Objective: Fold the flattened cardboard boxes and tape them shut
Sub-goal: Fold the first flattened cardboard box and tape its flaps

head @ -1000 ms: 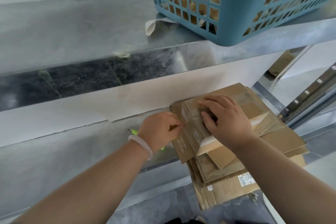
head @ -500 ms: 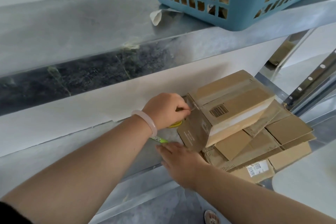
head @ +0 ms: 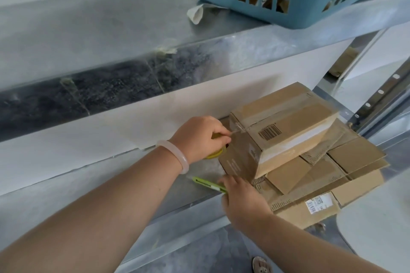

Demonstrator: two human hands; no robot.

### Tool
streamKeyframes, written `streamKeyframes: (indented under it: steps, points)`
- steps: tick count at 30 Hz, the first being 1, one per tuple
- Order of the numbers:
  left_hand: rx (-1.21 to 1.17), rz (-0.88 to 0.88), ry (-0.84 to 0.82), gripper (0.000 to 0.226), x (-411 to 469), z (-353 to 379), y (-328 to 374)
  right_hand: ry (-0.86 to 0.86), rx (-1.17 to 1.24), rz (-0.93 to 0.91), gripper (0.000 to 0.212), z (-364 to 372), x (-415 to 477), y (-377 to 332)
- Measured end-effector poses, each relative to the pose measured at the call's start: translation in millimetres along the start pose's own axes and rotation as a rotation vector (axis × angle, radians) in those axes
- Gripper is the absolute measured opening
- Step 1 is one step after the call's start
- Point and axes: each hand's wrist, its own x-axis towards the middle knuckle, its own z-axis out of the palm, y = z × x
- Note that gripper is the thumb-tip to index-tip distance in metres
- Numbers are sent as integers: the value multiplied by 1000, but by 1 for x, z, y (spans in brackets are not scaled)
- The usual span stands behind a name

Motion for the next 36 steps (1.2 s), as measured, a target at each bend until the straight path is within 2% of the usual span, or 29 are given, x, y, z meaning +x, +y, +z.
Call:
streamKeyframes:
  steps: [4,9,11,15,20,23,27,31,36]
  points:
    - [-61,-42,62,33,-4,9,0,178,183,45,17,-31,-59,32]
    - [-147,-97,115,11,-12,24,0,299,445,131,26,-70,-87,30]
    - [-146,-122,144,8,-14,31,1,287,475,127,18,-79,-84,22]
    - [-150,-152,264,7,-20,39,2,257,359,99,23,-94,-73,9]
    - [-113,-173,357,8,-22,45,8,304,58,-47,42,-101,-58,-3]
    - [-107,-165,414,8,-22,48,12,296,-122,-56,46,-105,-49,-10]
    - [-119,-193,427,7,-22,48,16,334,-177,-60,56,-108,-50,-10]
    - [-118,-171,405,5,-22,49,22,338,-194,-65,57,-109,-53,-7]
    - [-108,-221,392,4,-21,44,21,256,-216,-40,57,-104,-40,-3]
